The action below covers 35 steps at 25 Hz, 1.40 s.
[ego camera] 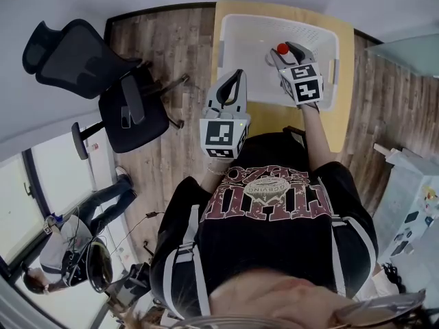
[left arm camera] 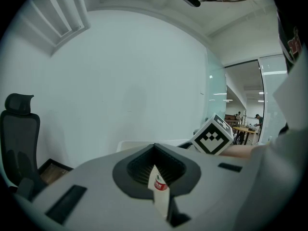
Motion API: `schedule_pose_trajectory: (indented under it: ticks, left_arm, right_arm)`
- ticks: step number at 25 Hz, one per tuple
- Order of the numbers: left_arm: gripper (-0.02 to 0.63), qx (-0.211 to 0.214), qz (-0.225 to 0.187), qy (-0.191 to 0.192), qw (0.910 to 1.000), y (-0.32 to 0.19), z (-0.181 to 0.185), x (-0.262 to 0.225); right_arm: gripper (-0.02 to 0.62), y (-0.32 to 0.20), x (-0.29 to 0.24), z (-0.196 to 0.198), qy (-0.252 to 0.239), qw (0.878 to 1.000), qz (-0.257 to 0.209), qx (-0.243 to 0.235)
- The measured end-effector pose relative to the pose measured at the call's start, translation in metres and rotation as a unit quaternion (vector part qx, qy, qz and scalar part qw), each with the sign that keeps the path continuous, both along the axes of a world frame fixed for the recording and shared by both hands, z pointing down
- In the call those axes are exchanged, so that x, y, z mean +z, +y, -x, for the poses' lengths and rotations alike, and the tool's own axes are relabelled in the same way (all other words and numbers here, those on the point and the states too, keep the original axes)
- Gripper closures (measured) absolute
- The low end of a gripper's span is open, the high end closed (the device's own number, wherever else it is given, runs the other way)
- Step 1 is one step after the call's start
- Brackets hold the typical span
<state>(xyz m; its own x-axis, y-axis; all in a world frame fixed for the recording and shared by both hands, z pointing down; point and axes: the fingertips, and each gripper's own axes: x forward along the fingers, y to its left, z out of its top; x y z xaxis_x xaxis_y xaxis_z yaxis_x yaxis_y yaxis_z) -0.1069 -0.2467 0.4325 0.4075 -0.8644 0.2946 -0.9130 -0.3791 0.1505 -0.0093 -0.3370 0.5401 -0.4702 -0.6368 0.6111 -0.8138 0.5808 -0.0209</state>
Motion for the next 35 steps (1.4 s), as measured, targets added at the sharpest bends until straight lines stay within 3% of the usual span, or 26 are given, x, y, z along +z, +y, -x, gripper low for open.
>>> schedule_pose_trajectory:
  ticks: [35]
  left_arm:
    - [0.560,0.002,-0.008,-0.003,1.0000,0.007,-0.005,-0.007]
  right_arm:
    - [0.426,0.005,-0.012,-0.004,-0.009,1.000,-0.018,-0.014]
